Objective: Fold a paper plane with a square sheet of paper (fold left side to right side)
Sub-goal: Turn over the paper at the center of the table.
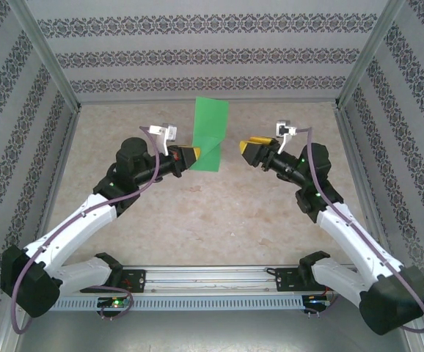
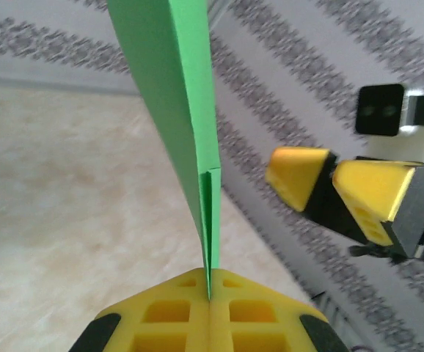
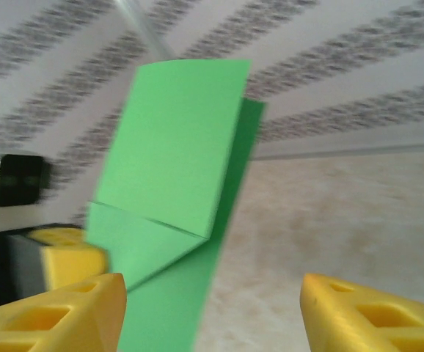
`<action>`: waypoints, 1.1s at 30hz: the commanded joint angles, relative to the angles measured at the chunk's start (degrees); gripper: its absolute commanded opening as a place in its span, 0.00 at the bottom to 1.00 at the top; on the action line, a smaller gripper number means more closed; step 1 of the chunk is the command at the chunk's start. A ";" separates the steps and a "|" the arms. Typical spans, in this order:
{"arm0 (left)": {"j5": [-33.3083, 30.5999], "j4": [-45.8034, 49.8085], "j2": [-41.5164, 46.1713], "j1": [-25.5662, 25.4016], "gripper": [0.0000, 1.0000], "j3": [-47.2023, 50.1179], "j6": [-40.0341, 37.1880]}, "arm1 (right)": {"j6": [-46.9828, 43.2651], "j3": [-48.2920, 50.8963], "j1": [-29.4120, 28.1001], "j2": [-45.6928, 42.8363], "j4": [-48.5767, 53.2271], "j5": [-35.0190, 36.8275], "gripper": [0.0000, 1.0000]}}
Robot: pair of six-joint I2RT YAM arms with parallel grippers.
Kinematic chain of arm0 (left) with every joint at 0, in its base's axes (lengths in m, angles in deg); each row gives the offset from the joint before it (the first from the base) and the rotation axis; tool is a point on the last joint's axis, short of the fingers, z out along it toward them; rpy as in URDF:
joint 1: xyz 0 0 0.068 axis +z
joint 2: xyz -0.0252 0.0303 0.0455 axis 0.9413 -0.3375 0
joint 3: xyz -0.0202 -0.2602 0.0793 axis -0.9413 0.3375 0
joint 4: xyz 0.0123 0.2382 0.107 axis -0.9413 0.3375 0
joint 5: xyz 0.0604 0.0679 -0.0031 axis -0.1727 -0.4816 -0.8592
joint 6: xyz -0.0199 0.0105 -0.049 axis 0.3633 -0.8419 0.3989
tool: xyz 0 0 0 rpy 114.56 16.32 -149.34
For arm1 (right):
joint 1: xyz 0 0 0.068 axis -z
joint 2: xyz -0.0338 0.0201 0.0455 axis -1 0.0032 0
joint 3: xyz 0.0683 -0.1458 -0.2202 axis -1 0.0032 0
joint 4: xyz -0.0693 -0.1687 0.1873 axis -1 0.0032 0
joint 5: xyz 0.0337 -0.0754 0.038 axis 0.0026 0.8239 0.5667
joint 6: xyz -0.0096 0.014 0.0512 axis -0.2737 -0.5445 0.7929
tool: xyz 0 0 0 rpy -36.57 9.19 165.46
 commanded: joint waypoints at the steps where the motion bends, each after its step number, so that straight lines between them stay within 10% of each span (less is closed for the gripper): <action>1: -13.36 23.87 -1.73 -4.64 0.00 -6.32 -11.41 | -11.17 -1.63 0.46 -1.60 18.87 16.04 0.67; 8: -38.85 44.91 -13.03 -15.61 0.00 -18.87 -14.80 | -13.11 -0.97 2.85 -0.81 30.65 33.68 0.90; 18: -65.03 70.93 -36.37 -23.78 0.00 -33.43 -0.84 | -11.26 2.54 7.79 1.79 29.60 31.08 0.98; 27: -65.99 79.02 -46.39 -26.02 0.00 -34.67 13.82 | -10.39 3.24 8.89 4.10 28.10 28.46 0.98; 33: -54.88 65.51 -46.53 -26.30 0.00 -28.55 15.44 | -9.63 3.07 9.30 5.57 27.30 26.22 0.98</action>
